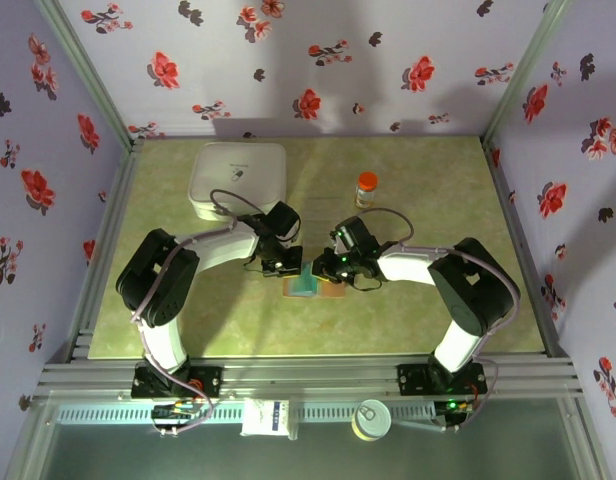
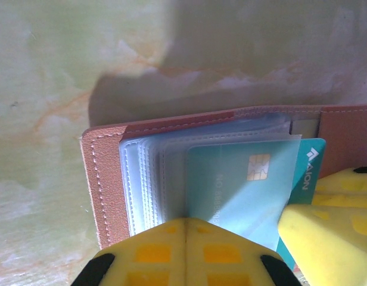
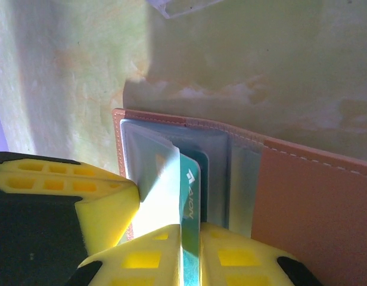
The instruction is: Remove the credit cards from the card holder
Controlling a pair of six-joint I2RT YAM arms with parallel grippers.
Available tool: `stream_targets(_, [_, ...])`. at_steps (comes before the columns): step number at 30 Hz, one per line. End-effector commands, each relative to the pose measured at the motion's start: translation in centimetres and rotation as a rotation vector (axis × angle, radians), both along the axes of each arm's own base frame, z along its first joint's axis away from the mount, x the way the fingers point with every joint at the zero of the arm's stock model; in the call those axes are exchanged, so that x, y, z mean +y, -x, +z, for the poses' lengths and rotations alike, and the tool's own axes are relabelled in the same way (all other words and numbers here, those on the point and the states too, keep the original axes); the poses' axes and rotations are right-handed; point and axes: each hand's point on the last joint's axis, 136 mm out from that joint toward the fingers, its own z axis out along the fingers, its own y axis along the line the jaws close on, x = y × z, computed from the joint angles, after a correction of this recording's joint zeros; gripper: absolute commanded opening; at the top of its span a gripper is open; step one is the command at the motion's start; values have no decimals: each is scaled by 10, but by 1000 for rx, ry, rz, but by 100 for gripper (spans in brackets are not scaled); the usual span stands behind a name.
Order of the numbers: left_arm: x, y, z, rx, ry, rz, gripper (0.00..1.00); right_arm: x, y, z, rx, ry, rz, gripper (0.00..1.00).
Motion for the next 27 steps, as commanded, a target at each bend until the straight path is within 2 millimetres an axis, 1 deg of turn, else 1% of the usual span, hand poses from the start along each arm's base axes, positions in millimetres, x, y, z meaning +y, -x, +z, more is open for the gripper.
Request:
stream_targets(1, [9,8,-10,25,-44,-14,0,-2,1,0,10,-16,-4,14])
stream_targets(3, [9,8,-10,26,-47,-12,0,-5,1,0,4,-3,-7,12])
stream_targets(11, [12,7,-8,22,-50,-12,0,-28,6,7,-17,74,-10,12])
stream_targets(17, [10,6,-6,18,-46,-8,0,-37,7,17,-36,116,-7,11])
stream_targets(21, [8,3,-1,11,-39,-6,0,-43,5,30,-60,164,18,11])
stream_targets(25, [5,-1,12,-15,-18,-9,0,-47,1,48,-105,180,34,10])
stream_targets(27, [5,-3,19,-24,-13,-12,0,-50,-1,53,-128,209,51,9])
